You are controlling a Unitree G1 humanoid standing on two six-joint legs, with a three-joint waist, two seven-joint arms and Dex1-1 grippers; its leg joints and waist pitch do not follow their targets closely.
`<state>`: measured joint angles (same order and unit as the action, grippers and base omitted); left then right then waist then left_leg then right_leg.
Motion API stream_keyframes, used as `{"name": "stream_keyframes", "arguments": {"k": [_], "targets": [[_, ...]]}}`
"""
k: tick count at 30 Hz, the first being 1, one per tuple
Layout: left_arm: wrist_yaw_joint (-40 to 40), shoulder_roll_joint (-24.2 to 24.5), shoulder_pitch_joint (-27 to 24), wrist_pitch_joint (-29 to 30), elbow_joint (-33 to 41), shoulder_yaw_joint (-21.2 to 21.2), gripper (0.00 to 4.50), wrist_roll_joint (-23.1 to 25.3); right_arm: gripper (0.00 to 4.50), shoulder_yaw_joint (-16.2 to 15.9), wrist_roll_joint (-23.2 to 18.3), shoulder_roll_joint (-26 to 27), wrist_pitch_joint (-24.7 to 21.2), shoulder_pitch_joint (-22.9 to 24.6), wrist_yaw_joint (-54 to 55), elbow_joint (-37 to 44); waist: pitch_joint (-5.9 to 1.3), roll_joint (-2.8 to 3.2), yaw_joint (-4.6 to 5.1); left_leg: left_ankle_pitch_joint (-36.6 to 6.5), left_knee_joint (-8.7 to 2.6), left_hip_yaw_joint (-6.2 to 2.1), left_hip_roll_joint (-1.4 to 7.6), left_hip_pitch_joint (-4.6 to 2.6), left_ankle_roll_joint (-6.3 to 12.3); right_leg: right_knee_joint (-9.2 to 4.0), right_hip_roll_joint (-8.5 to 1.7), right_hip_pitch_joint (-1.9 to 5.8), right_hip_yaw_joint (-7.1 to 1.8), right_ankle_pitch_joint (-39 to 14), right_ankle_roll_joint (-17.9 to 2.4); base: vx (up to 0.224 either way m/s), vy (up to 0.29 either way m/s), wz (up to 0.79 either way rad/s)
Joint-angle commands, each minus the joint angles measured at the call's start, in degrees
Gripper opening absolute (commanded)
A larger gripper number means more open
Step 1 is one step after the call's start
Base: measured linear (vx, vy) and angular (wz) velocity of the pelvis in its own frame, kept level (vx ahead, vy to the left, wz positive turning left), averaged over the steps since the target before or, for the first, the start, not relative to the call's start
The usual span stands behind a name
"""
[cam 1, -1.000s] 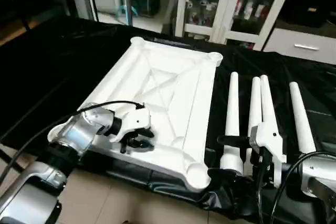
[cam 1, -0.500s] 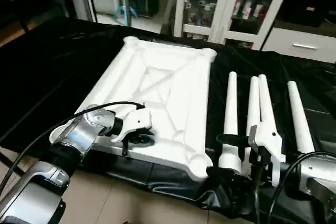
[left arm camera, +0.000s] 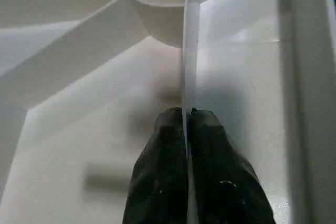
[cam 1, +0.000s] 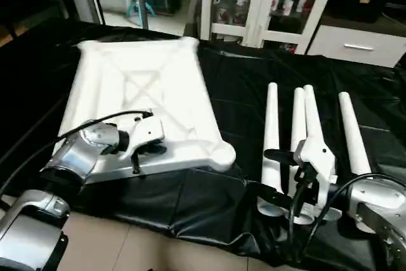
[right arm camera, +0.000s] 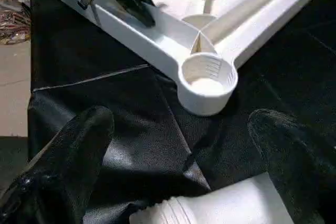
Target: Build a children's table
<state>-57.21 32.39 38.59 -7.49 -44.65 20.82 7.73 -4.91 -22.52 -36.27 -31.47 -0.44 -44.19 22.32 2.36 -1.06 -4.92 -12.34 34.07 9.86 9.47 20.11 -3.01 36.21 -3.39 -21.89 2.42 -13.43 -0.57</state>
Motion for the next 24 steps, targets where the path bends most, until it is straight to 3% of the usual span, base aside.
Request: {"name": "stream_keyframes", "arguments": {"k": [1,6,11,20,24], "targets": [[0.37,0.72,-2.45,-2.71,-0.98,0.14,0.05,1.21,4.50,-0.10,0.66,0.18,0.00,-0.69,0.38,0.34,-2.76,-0.82,-0.48,-2.49,-3.76,-1.50,3.94,0.01,4.35,-3.57,-5.61,2.61,-2.98,4.14,-12.16,0.000,0.000,0.00],[-2.76,1.28,-3.22,-4.94,-0.90,0.30,0.02,0.64,4.50,0.06,1.07,0.17,0.44,-0.65,0.40,-0.04,-2.60,-0.68,-0.48,-4.64,-4.01,-1.46,4.06,-0.15,2.96,-3.83,-5.72,2.61,-3.09,0.80,-11.91,0.000,0.000,0.00],[-4.36,1.73,-3.31,-6.82,-1.55,-0.15,0.02,0.15,4.50,0.32,1.29,-0.04,0.77,-1.01,0.66,-0.57,-2.70,-0.73,-0.52,-3.96,-3.90,-1.38,4.01,-0.20,3.00,-3.61,-5.68,2.65,-3.12,2.83,-12.27,0.000,0.000,0.00],[-5.63,3.84,-2.77,-9.25,-3.20,-0.71,0.02,1.43,4.50,0.32,1.37,0.24,0.49,-1.33,0.69,-0.47,-2.63,-0.80,-0.45,-4.32,-3.93,-1.36,3.98,-0.19,2.72,-3.75,-5.72,2.66,-3.16,0.69,-11.53,0.000,0.000,0.00],[-7.49,4.66,-3.26,-10.41,-2.49,-1.09,0.02,0.69,4.50,0.62,0.82,0.26,0.16,-1.20,0.61,-0.31,-2.74,-0.68,-0.37,-3.51,-3.90,-1.37,4.07,-0.29,2.75,-3.39,-5.63,2.59,-3.10,3.61,-12.33,0.000,0.000,0.00]]}}
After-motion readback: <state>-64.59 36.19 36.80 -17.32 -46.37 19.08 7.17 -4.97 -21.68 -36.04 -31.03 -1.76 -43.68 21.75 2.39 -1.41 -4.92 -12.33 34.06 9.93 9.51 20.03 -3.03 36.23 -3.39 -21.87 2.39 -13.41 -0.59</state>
